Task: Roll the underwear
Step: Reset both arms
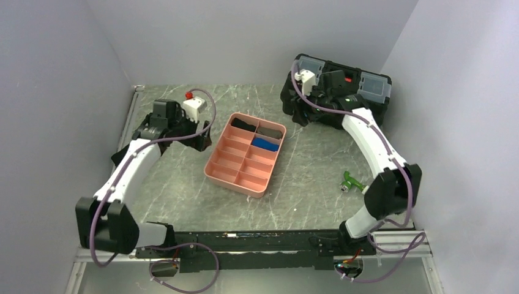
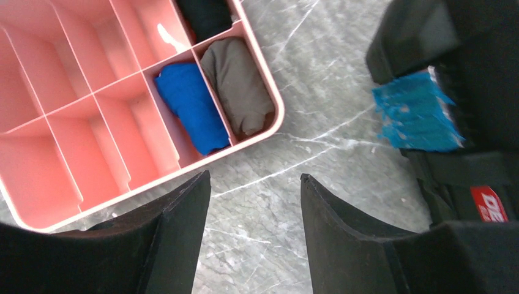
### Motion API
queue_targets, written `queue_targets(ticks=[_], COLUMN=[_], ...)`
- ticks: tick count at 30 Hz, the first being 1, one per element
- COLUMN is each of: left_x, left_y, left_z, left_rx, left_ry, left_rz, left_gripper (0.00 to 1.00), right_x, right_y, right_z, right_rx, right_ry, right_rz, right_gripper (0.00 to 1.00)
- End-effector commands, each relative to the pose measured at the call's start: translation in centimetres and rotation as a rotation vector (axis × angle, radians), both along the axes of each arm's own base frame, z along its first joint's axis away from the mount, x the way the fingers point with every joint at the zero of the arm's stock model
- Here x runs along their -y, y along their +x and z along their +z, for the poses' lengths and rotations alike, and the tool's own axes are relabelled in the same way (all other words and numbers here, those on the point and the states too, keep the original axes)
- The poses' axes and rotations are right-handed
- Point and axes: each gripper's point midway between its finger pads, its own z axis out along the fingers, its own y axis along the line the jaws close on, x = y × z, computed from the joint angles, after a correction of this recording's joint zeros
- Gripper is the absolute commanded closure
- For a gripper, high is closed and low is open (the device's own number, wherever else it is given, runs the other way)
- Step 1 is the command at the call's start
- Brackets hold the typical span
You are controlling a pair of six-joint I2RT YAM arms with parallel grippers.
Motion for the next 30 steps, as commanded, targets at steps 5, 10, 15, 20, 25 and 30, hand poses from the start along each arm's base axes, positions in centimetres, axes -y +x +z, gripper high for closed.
queue_targets(ticks=[5, 10, 15, 20, 25, 30], left_x=[-5.7, -6.7, -7.2, -7.1, -6.9, -6.7], left_y=[2.6, 2.1, 1.8, 1.7, 1.3, 1.0], left_z=[9.7, 12.1, 12.3, 11.3, 11.2, 11.2], left_rx=[0.427, 0.493, 0.498, 0.458, 0.465, 0.488], left_ry=[0.131, 0.117, 0.098, 0.072, 0.025, -0.006], left_rz=[0.247, 0.296, 0.321, 0.319, 0.308, 0.286], left_gripper=[0.01, 0.01, 0.01, 0.01, 0.01, 0.01], right_x=[3.1, 5.2, 6.9, 8.2, 9.2, 10.2], right_y=[-1.5, -2.9, -4.0, -5.0, -5.4, -5.7], right_z=[5.4, 6.6, 7.5, 8.0, 7.6, 6.8], right_rx=[0.183, 0.262, 0.33, 0.378, 0.388, 0.394], right_ry=[0.12, 0.142, 0.172, 0.183, 0.175, 0.174], right_rz=[-0.084, -0.159, -0.233, -0.285, -0.323, -0.36], right_gripper=[0.4, 0.37, 0.33, 0.27, 0.21, 0.1])
